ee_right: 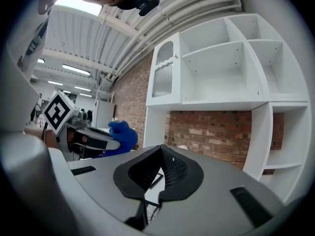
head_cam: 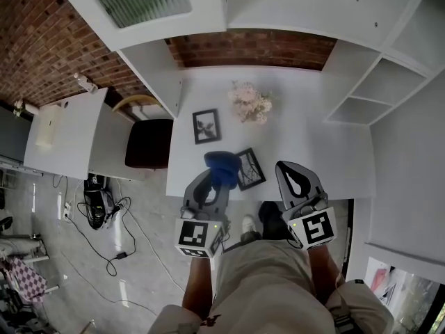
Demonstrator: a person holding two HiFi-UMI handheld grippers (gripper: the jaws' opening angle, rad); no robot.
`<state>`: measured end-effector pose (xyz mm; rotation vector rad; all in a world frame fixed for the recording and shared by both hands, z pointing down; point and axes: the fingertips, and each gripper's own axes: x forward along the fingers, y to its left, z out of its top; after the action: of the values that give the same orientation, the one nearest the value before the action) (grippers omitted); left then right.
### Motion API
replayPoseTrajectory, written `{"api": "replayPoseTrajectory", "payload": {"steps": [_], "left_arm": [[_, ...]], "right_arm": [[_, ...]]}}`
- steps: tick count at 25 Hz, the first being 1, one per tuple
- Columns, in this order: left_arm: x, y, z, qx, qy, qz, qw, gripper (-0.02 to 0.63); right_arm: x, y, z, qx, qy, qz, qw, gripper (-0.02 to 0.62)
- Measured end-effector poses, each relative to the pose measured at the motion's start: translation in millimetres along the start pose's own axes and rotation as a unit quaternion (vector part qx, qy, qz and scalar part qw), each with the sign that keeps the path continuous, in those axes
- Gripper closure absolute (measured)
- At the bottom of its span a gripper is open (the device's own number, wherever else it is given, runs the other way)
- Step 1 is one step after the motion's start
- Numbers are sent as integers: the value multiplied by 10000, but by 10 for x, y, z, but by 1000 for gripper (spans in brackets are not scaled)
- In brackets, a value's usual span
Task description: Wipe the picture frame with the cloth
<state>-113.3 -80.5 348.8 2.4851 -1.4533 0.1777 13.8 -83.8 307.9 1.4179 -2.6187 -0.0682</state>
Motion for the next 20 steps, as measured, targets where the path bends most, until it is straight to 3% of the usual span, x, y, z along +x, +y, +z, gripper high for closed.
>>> {"api": "replayPoseTrajectory", "payload": {"steps": [8,20], "left_arm": [[-78,-112,276,88,-147,-108,9998,509],[-157,-165,379,223,-288,-115,9993,509]], "right_arm": [[-4,63,63,28,251,-60,9997,598],[-29,116,90,12,294,-11,9996,598]]}}
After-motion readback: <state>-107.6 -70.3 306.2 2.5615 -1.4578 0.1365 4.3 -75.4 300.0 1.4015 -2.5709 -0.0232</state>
